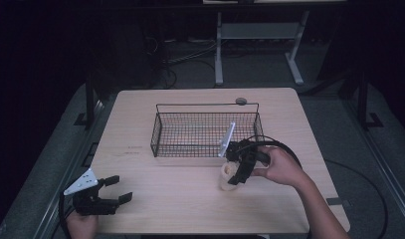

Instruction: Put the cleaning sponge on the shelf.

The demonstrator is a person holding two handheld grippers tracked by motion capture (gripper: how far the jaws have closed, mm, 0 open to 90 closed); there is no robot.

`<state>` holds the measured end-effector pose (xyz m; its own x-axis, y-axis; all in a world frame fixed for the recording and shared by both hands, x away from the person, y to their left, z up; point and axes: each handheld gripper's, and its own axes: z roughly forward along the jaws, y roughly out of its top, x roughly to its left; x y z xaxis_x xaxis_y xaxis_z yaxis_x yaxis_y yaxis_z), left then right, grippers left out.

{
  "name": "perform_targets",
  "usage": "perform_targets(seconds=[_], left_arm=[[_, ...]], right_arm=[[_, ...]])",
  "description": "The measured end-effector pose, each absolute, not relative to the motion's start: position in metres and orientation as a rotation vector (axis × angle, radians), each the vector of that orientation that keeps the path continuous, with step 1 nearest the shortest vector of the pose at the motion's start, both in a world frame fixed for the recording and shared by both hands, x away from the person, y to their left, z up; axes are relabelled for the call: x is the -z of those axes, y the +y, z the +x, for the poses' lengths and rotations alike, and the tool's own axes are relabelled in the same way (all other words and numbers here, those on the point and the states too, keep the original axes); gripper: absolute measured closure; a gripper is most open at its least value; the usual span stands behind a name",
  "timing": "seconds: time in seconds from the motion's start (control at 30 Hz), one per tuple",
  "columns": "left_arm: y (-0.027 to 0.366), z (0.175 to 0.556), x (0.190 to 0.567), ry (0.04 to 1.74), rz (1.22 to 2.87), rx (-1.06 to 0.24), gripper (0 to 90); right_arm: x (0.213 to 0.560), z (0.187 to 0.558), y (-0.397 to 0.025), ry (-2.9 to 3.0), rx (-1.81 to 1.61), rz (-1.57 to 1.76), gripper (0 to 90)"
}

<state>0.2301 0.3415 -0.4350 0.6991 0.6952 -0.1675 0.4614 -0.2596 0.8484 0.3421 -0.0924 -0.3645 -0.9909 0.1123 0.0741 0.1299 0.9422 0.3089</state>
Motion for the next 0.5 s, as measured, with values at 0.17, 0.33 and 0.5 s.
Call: perform_targets(seconds=[0.17, 0.33, 0.5], left_arm=[[0.341, 0.230, 0.435, 0.897, 1.910, -0.294, 13.4], [0.341, 0.230, 0.435, 0.897, 1.911, -0.294, 13.4], [0.342, 0.230, 0.435, 0.898, 1.909, -0.296, 13.4]], right_arm=[[0.358, 0.347, -0.094, -3.032, 0.521, -0.189, 27.9], [0.352, 0.351, -0.095, -3.031, 0.526, -0.203, 27.9], [0.345, 0.355, -0.095, -3.041, 0.530, -0.196, 27.9]])
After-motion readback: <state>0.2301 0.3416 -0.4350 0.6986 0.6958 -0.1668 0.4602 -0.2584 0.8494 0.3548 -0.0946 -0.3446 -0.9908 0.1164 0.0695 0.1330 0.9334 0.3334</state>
